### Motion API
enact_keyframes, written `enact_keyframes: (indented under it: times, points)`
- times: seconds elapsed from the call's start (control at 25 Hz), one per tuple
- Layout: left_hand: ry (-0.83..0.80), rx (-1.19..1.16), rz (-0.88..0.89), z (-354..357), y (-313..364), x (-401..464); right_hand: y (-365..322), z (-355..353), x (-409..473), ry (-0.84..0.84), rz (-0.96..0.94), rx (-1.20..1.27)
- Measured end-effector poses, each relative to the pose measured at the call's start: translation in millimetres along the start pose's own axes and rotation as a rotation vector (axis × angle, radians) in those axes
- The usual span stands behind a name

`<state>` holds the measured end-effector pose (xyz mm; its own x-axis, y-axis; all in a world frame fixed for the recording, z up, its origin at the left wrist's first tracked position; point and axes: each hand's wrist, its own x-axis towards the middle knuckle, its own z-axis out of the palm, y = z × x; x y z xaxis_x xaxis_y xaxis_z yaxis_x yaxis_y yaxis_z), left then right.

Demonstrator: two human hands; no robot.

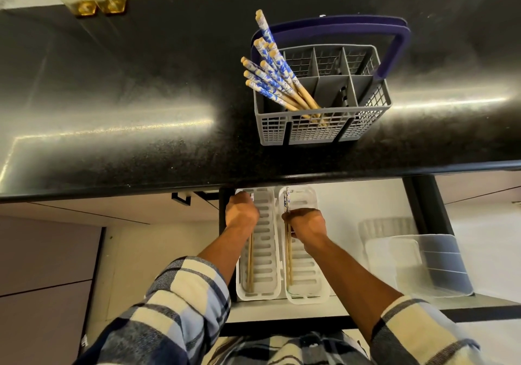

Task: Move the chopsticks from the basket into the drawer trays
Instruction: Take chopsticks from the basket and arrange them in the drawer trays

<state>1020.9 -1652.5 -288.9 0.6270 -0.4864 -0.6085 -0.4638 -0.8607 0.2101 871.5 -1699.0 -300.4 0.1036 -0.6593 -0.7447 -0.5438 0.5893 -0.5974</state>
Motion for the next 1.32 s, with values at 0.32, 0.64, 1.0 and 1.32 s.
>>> enact_keyframes:
  times: [0.32,0.64,1.0,1.32]
  points:
    - [0.069,-0.124,-0.009,4.7,0.0,-6.1,10.1,1.2,-3.9,-0.013,0.01,-0.025]
    - [0.026,-0.042,-0.052,4.0,3.0,-3.4,16.1,-4.9,-9.4,0.001,-0.016,0.002]
    - [0.031,-0.092,-0.068,3.5,1.2,-4.1,20.1,-5.9,-7.6,-0.098,-0.001,-0.141]
    - [0.056,-0.135,-0.075,2.8,0.1,-6.9,20.0,-9.4,-1.2,-0.12,0.028,-0.331]
